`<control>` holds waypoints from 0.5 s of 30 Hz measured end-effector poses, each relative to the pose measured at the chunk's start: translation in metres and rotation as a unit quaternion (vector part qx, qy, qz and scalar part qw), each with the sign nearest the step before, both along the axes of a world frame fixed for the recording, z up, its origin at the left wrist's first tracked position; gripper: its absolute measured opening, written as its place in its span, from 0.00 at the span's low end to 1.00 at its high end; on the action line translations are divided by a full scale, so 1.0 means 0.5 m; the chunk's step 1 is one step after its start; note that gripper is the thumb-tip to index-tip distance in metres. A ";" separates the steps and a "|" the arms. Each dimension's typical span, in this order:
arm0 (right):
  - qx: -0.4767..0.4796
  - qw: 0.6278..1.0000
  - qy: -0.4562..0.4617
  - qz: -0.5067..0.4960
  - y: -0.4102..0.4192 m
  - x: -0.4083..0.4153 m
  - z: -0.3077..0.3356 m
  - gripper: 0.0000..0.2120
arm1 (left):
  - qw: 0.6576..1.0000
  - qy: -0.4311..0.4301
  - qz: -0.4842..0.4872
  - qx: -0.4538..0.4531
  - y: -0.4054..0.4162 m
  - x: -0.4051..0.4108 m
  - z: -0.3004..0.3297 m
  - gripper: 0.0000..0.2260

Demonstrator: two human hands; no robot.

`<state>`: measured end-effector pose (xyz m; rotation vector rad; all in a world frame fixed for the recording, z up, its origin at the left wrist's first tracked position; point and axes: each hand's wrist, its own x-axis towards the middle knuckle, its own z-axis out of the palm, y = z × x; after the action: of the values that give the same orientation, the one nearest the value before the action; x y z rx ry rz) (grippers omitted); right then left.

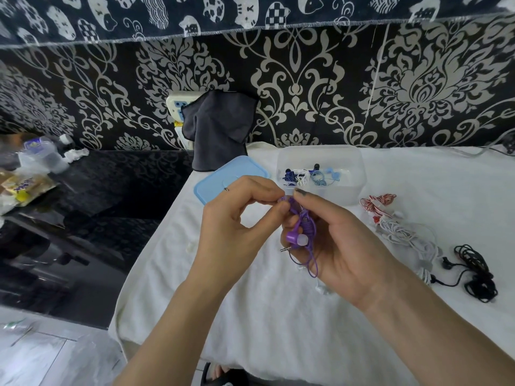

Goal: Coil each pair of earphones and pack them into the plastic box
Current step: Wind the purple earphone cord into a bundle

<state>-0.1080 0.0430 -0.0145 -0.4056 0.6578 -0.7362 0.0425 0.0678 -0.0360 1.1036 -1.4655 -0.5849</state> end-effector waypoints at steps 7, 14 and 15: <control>0.029 0.999 -0.024 0.008 0.002 0.004 -0.005 0.07 | 1.000 -0.022 0.015 -0.004 0.001 0.006 -0.006 0.02; 0.018 1.000 -0.013 0.011 0.002 0.004 -0.002 0.07 | 0.998 0.050 0.010 0.024 0.004 -0.008 0.002 0.06; 0.015 1.000 -0.010 0.007 0.002 0.004 -0.002 0.08 | 0.997 0.068 0.008 0.032 0.004 -0.011 0.003 0.06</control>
<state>-0.1059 0.0440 -0.0155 -0.3746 0.6462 -0.7150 0.0370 0.0700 -0.0344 1.1032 -1.3277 -0.6859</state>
